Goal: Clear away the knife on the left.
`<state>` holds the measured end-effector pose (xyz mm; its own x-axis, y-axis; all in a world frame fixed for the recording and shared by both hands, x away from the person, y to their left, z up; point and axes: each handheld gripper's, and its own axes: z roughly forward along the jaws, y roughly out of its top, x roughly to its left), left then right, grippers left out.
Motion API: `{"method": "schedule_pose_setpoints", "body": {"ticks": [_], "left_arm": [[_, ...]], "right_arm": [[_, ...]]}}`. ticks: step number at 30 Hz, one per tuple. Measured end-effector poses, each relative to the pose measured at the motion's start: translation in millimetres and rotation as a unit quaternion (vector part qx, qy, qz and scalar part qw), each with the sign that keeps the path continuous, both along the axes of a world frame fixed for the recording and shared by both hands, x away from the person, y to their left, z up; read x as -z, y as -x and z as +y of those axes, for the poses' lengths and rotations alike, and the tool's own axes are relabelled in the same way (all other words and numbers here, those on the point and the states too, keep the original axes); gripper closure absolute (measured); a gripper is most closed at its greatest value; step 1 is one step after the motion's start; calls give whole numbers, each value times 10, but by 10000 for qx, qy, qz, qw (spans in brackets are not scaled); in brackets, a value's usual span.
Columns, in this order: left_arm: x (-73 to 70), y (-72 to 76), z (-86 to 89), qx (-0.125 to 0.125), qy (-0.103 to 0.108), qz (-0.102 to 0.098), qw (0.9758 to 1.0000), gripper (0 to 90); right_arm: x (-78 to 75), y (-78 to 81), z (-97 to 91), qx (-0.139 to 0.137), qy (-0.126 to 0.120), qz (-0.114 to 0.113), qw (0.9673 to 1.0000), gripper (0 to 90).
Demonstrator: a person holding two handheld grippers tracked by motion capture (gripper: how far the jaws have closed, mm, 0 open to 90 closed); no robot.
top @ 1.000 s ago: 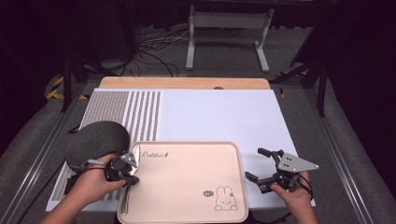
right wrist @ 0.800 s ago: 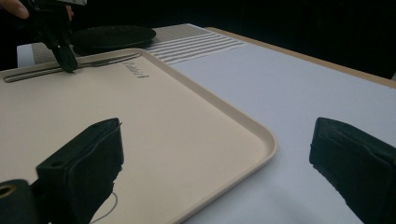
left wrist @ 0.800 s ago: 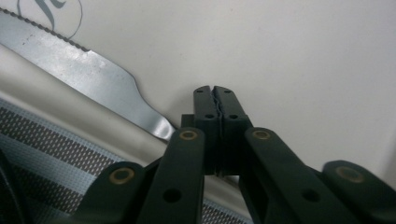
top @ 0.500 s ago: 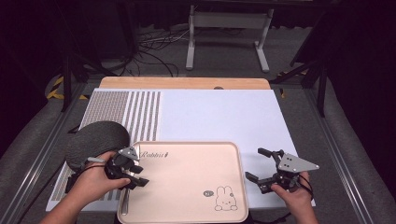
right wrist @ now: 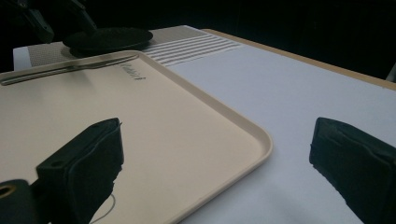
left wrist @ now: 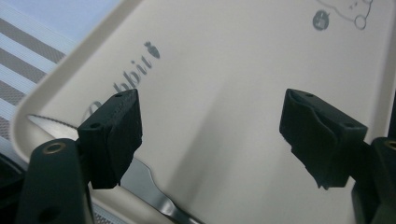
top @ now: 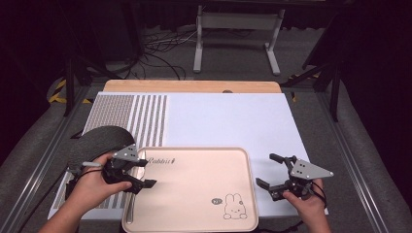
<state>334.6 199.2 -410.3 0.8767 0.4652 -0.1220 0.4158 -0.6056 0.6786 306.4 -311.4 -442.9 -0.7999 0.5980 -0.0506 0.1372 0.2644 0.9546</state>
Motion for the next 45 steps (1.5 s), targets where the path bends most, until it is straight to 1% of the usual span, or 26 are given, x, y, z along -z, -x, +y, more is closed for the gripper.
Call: {"method": "schedule_pose_setpoints", "body": {"ticks": [1, 2, 3, 4, 6, 8, 9, 10, 13, 14, 16, 18, 19, 20, 22, 23, 25, 27, 28, 35, 36, 37, 38, 39, 41, 45], "left_arm": [[0, 0, 0, 0, 0, 0, 10000, 218], [-22, 9, 36, -9, 100, -60, 9999, 218], [-36, 13, 66, -20, 258, -112, 9996, 219], [-49, 19, 102, -30, 539, -164, 9984, 222], [-64, 30, 156, -54, 817, -269, 9963, 222], [-75, 48, 201, -35, 868, -499, 9950, 225], [-79, 61, 220, -28, 903, -556, 9944, 224], [-83, 79, 255, -12, 972, -665, 9930, 226], [-83, 112, 328, -41, 1068, -831, 9908, 227], [-79, 125, 377, -81, 1193, -924, 9885, 235], [-69, 139, 454, -159, 1384, -952, 9857, 230], [-54, 160, 542, -233, 1483, -1142, 9821, 232], [-41, 172, 584, -287, 1519, -1182, 9809, 230], [-19, 184, 633, -334, 1593, -1277, 9784, 231], [20, 207, 695, -390, 1691, -1373, 9752, 228], [47, 221, 727, -422, 1739, -1374, 9742, 222], [106, 252, 796, -457, 1846, -1445, 9710, 220], [146, 278, 848, -473, 1920, -1455, 9694, 218], [173, 294, 884, -494, 1961, -1499, 9678, 217], [322, 363, 1074, -608, 2175, -1583, 9612, 204], [322, 363, 1074, -608, 2175, -1583, 9612, 199], [369, 371, 1115, -633, 2276, -1595, 9585, 189], [369, 371, 1115, -633, 2276, -1595, 9585, 183], [436, 366, 1161, -604, 2341, -1591, 9572, 175], [479, 368, 1197, -592, 2298, -1615, 9579, 170], [582, 395, 1262, -589, 2283, -1657, 9576, 167]], "right_arm": [[0, 0, 0, 0, 0, 0, 10000, 37], [-1, 0, -6, 6, -30, 10, 10000, 37], [-3, -1, -16, 23, -32, -1, 10000, 36], [-1, -1, -21, 24, -66, 6, 10000, 36], [0, -3, -30, 25, -103, 10, 9999, 35], [-3, -2, -32, 17, -109, 14, 9999, 35], [-4, -2, -32, 23, -108, 12, 9999, 34], [-4, -3, -33, 24, -111, 10, 9999, 35], [-4, -6, -33, 30, -116, 3, 9999, 34], [-5, -7, -33, 29, -118, 1, 9999, 34], [-5, -8, -33, 29, -123, -2, 9999, 34], [-5, -8, -32, 16, -134, -3, 9999, 34], [-5, -9, -31, 19, -133, -5, 9999, 34], [-5, -10, -30, 28, -131, -6, 9999, 34], [-6, -13, -23, 41, -124, -1, 9999, 34], [-7, -15, -16, 31, -112, -3, 9999, 34], [-6, -18, -1, 12, -111, -3, 9999, 34], [-2, -19, 1, 17, -99, 6, 9999, 33], [-1, -19, 0, 20, -98, 7, 9999, 33], [7, -19, -2, 37, -87, 11, 10000, 33], [7, -19, -2, 37, -87, 11, 10000, 33], [11, -20, -4, 29, -100, 13, 9999, 33], [11, -19, -6, 39, -95, 15, 9999, 32], [14, -19, -10, 44, -98, 18, 9999, 32], [17, -20, -15, 41, -134, 17, 9999, 32], [21, -18, -28, 76, -131, 24, 9999, 32]]}}
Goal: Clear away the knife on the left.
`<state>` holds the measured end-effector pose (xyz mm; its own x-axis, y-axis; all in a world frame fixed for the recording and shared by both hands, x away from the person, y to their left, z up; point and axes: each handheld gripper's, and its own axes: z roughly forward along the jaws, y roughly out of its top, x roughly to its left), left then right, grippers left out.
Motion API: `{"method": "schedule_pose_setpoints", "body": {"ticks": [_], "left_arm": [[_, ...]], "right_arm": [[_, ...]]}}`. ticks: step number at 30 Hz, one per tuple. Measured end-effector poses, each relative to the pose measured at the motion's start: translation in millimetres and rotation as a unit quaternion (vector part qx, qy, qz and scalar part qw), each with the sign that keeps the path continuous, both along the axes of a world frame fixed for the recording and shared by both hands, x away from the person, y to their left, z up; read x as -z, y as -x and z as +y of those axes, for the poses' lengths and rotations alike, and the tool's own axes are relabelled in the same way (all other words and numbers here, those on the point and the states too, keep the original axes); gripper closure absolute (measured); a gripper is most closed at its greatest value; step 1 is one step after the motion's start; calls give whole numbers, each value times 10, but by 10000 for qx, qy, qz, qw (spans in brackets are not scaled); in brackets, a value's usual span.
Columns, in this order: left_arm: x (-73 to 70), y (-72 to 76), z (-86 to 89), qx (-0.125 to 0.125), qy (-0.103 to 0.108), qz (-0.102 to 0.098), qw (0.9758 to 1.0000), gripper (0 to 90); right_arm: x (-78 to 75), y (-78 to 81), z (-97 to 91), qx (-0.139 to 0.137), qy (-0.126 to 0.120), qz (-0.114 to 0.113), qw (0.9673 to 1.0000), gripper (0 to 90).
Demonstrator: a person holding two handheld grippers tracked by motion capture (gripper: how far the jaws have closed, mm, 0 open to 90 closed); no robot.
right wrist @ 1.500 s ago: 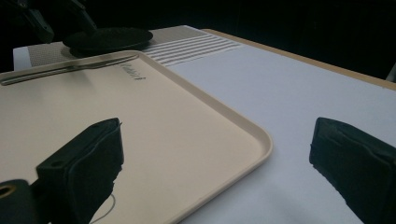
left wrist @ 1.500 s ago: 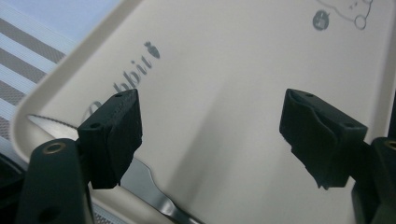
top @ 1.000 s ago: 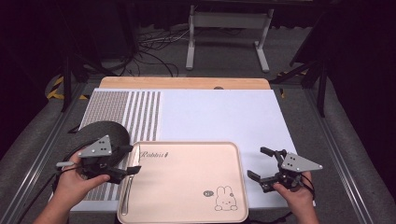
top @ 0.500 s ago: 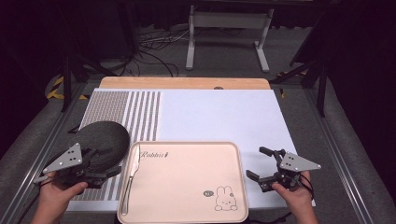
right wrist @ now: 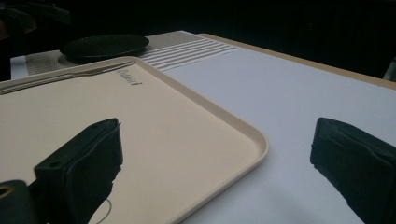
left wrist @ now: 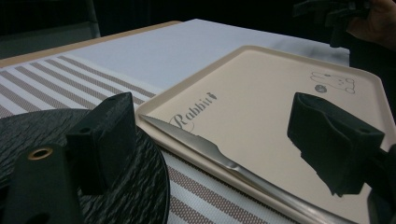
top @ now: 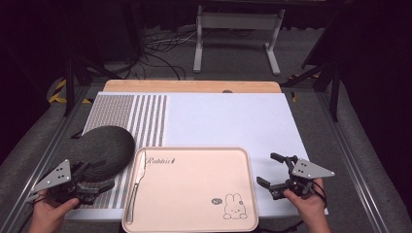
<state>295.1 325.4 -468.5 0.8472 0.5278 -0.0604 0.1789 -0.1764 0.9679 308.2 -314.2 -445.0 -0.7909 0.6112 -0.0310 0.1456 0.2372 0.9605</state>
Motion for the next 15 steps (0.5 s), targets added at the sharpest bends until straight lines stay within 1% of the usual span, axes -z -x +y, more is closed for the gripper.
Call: {"method": "schedule_pose_setpoints", "body": {"ticks": [3, 4, 5, 6, 7, 8, 9, 10, 13, 14, 15], "left_arm": [[37, 20, 9, -58, -26, 14, 10000, 164], [63, 30, 3, -31, 12, 9, 10000, 161], [75, 38, -8, -17, 50, 70, 10000, 156], [82, 37, -14, -13, -10, 45, 10000, 155], [84, 40, -19, -21, -48, 68, 10000, 155], [81, 34, -18, -9, -72, 28, 10000, 155], [79, 38, -21, 6, 3, 75, 10000, 153], [73, 39, -19, 12, 33, 81, 10000, 147], [58, 39, -12, 4, 28, 58, 10000, 135], [56, 40, -16, 0, 83, 86, 9999, 131], [56, 40, -16, 0, 83, 86, 9999, 120]], "right_arm": [[14, 2, 5, 21, -15, 20, 10000, 32], [16, 3, 8, 28, 1, 19, 10000, 32], [19, 3, 11, 20, 7, 18, 10000, 32], [21, 2, 12, 20, 14, 23, 10000, 32], [22, 0, 14, 23, 14, 29, 10000, 32], [23, -2, 15, 26, 13, 27, 10000, 32], [22, -2, 17, 24, 10, 26, 10000, 32], [21, 0, 16, 19, 8, 20, 10000, 32], [19, 1, 8, 18, -48, 24, 10000, 32], [19, 0, 6, 24, -53, 24, 10000, 32], [19, 0, 6, 24, -53, 24, 10000, 32]]}}
